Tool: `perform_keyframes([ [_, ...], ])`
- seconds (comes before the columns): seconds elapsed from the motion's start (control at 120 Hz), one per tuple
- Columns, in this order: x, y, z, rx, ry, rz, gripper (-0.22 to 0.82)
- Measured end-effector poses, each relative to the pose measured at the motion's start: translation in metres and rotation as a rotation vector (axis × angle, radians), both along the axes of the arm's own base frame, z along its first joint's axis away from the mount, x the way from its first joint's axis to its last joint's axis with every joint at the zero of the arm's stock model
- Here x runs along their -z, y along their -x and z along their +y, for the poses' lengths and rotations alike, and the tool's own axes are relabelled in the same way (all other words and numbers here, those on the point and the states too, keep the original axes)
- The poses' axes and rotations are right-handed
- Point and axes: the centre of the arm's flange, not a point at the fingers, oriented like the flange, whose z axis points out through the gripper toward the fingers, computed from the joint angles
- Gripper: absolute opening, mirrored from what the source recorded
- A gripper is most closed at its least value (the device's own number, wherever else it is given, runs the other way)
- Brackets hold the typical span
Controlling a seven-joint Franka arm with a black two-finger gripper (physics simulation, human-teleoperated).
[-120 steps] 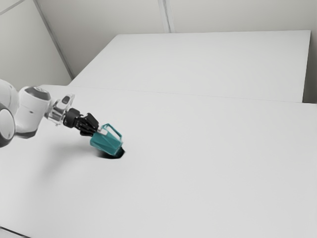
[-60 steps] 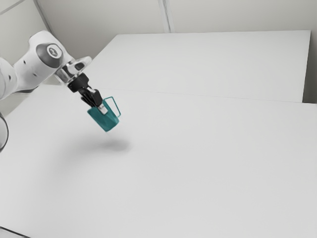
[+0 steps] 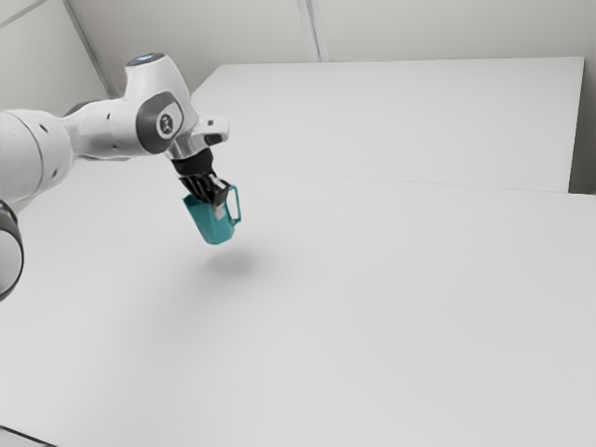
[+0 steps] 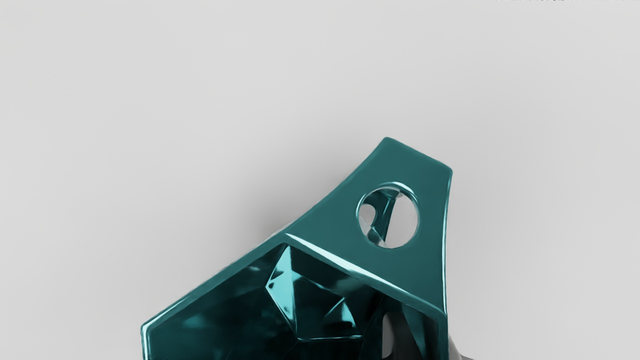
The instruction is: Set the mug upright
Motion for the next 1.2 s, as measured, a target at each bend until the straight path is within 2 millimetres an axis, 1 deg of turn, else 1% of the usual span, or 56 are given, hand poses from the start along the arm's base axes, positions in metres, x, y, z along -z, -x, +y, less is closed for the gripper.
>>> perform_keyframes([
  [0.058,0.011,0.002,-0.004,-0.027,-0.001,0.002,-0.18],
  [0.15,0.029,0.001,-0.004,-0.072,-0.005,0.009,-0.18],
  [0.383,0.062,-0.004,-0.008,-0.158,-0.009,0.034,-0.18],
  [0.45,0.069,-0.005,-0.008,-0.178,-0.011,0.041,-0.18],
  [0.525,0.071,-0.005,-0.010,-0.196,-0.011,0.041,-0.17],
  [0.583,0.071,-0.006,-0.013,-0.206,-0.008,0.041,-0.11],
  [0.708,0.071,-0.007,-0.016,-0.224,-0.005,0.036,0.16],
  [0.808,0.068,-0.006,-0.017,-0.239,-0.004,0.031,0.33],
  [0.933,0.054,-0.005,-0.018,-0.250,0.000,0.014,0.45],
  [1.008,0.038,-0.003,-0.020,-0.253,0.003,0.001,0.50],
  [1.1,0.014,0.000,-0.020,-0.256,0.005,-0.011,0.53],
  [1.2,-0.016,-0.004,-0.018,-0.258,0.002,-0.019,0.56],
])
